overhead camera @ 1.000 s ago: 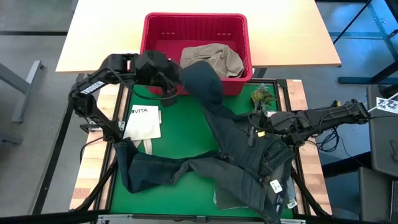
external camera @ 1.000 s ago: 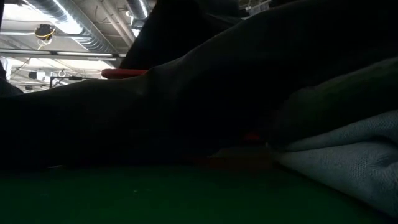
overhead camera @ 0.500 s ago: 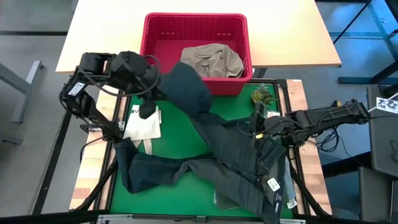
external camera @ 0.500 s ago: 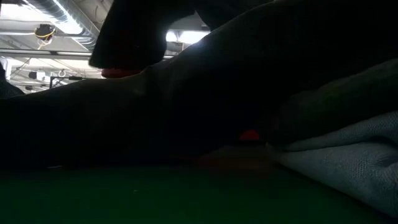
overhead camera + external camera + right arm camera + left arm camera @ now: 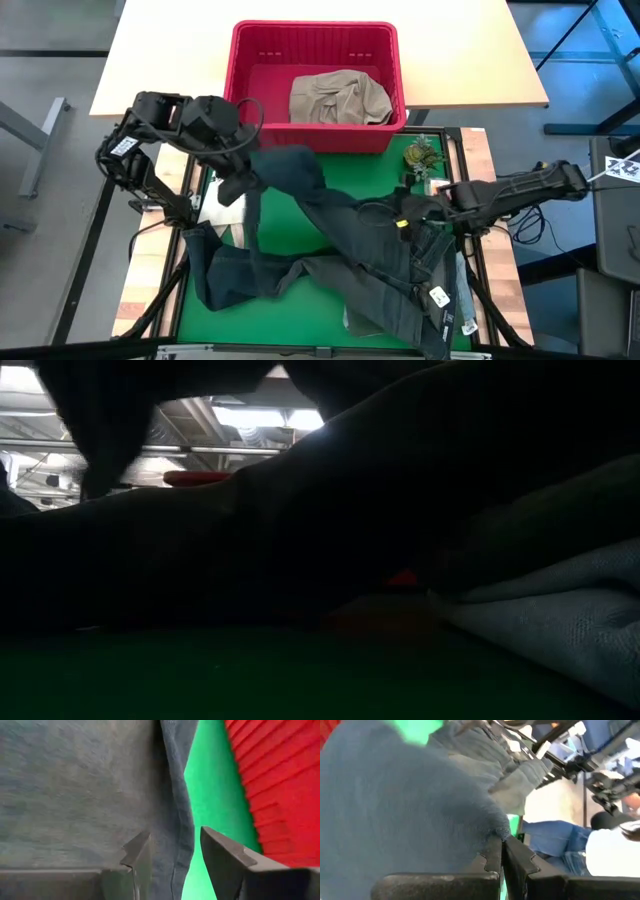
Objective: Fold Laundry from Bin
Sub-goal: Remove the dark blue jean from the red bin
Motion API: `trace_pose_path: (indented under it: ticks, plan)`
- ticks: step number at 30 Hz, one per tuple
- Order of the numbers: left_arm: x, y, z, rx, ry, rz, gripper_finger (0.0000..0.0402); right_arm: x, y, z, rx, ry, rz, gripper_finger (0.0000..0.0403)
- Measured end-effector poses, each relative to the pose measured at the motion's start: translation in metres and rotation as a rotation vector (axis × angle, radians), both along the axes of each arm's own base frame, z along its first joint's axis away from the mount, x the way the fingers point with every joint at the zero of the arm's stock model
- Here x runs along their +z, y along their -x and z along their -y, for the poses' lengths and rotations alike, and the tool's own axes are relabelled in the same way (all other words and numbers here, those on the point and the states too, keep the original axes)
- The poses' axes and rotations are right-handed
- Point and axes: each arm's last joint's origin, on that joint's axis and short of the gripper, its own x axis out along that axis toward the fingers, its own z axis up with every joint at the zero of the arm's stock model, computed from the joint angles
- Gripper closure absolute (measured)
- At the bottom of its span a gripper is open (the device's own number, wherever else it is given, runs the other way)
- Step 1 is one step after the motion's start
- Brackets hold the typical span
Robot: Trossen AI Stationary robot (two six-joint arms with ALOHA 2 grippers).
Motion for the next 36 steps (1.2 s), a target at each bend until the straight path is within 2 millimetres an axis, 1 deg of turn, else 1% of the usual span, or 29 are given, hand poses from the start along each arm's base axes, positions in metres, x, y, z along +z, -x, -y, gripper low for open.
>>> trace_pose_path:
  ticks: [3,7,12,15,18,21,23,26,27,28,30,33,36]
  plan:
    - [0.0,0.0,0.004,-0.002,0.008,-0.004,0.0401,-0.003,-0.009,0.012,0.04,-0.031,0.014,0.024]
    - [0.0,0.0,0.01,-0.017,0.014,-0.007,0.0401,-0.006,-0.014,0.031,0.063,-0.086,0.035,0.024]
    - [0.0,0.001,0.017,-0.015,0.039,-0.018,0.0401,-0.021,-0.017,0.055,-0.01,-0.105,-0.042,0.024]
    - [-0.001,0.001,0.022,-0.029,0.032,-0.018,0.0401,-0.032,-0.022,0.063,0.013,-0.166,-0.077,0.024]
    - [-0.001,0.001,0.026,-0.029,0.012,-0.016,0.0401,-0.042,-0.027,0.064,0.071,-0.237,-0.109,0.0243]
    - [-0.001,0.002,0.027,-0.013,-0.014,-0.013,0.0401,-0.046,-0.029,0.064,0.089,-0.245,-0.128,0.0267]
    - [-0.001,0.001,0.026,0.007,-0.029,-0.012,0.0401,-0.047,-0.028,0.064,0.095,-0.243,-0.135,0.0301]
    - [-0.001,0.001,0.024,0.062,-0.035,-0.014,0.0401,-0.046,-0.026,0.064,0.079,-0.225,-0.146,0.037]
    - [-0.001,0.001,0.022,0.085,-0.036,-0.016,0.0401,-0.045,-0.025,0.064,0.06,-0.206,-0.166,0.0385]
    - [-0.002,0.0,0.02,0.108,-0.036,-0.019,0.0401,-0.042,-0.023,0.064,0.039,-0.189,-0.192,0.0391]
    - [-0.006,-0.004,0.017,0.159,-0.03,-0.044,0.0401,-0.037,-0.018,0.065,-0.017,-0.173,-0.257,0.0381]
    - [-0.019,-0.012,0.009,0.211,-0.043,-0.103,0.0401,-0.03,-0.011,0.064,-0.068,-0.158,-0.361,0.0373]
    - [-0.035,-0.02,-0.001,0.261,-0.059,-0.174,0.0401,-0.023,-0.009,0.064,-0.097,-0.159,-0.386,0.0389]
